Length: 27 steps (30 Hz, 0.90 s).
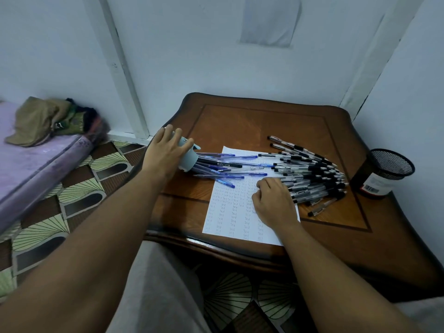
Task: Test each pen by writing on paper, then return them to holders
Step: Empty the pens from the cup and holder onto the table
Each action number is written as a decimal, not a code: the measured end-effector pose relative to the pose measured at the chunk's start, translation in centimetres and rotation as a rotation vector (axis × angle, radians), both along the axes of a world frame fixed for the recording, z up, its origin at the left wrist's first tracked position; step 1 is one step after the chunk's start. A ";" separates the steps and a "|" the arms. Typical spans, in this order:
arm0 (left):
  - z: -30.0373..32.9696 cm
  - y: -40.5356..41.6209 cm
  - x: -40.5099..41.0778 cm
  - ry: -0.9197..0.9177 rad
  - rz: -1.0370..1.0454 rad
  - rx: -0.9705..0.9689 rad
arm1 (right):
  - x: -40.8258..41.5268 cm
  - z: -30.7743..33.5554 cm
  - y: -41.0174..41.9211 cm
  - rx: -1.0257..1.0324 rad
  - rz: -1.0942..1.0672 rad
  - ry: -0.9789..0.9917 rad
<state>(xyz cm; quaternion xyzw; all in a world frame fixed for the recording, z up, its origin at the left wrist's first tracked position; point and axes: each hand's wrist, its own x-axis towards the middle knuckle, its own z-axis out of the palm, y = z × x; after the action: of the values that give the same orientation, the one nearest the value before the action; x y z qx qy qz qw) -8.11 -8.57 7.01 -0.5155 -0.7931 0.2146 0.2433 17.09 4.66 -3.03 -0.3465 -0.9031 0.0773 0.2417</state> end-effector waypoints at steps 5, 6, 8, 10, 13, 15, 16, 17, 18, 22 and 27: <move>-0.2 -0.6 -0.3 0.019 0.015 -0.001 | -0.1 -0.2 0.1 0.005 0.010 0.008; -0.2 -0.7 -0.3 0.022 0.019 0.001 | -0.2 -0.3 0.2 0.006 0.011 0.008; -0.3 -0.9 -0.4 0.029 0.028 0.006 | -0.2 -0.4 0.3 0.004 0.013 0.006; -0.3 -1.1 -0.6 0.025 0.043 0.019 | -0.2 -0.5 0.3 0.005 0.020 0.011; -0.3 -1.5 -1.1 0.011 0.076 0.059 | -0.2 -0.4 0.3 -0.002 0.028 0.018; -0.3 -1.8 -1.4 -0.020 0.089 0.094 | -0.1 -0.4 0.3 -0.004 0.031 0.020; -0.3 -1.9 -1.6 -0.041 0.094 0.111 | -0.1 -0.4 0.3 -0.003 0.030 0.019; -0.4 -2.0 -1.7 -0.065 0.098 0.128 | -0.1 -0.4 0.4 -0.003 0.030 0.017; -0.5 -2.1 -1.7 -0.093 0.102 0.147 | -0.1 -0.4 0.4 -0.004 0.028 0.013; -0.9 -2.4 -2.0 -0.244 0.170 0.287 | -0.2 -0.4 0.4 -0.001 0.027 0.018; -1.2 -2.7 -2.3 -0.431 0.286 0.486 | -0.1 -0.4 0.4 -0.004 0.027 0.006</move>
<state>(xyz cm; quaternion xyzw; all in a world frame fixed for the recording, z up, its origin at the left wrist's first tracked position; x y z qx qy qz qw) -10.43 -11.22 5.80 -0.3599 -0.9182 -0.0622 0.1533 16.97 5.05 -3.42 -0.3345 -0.9067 0.0836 0.2428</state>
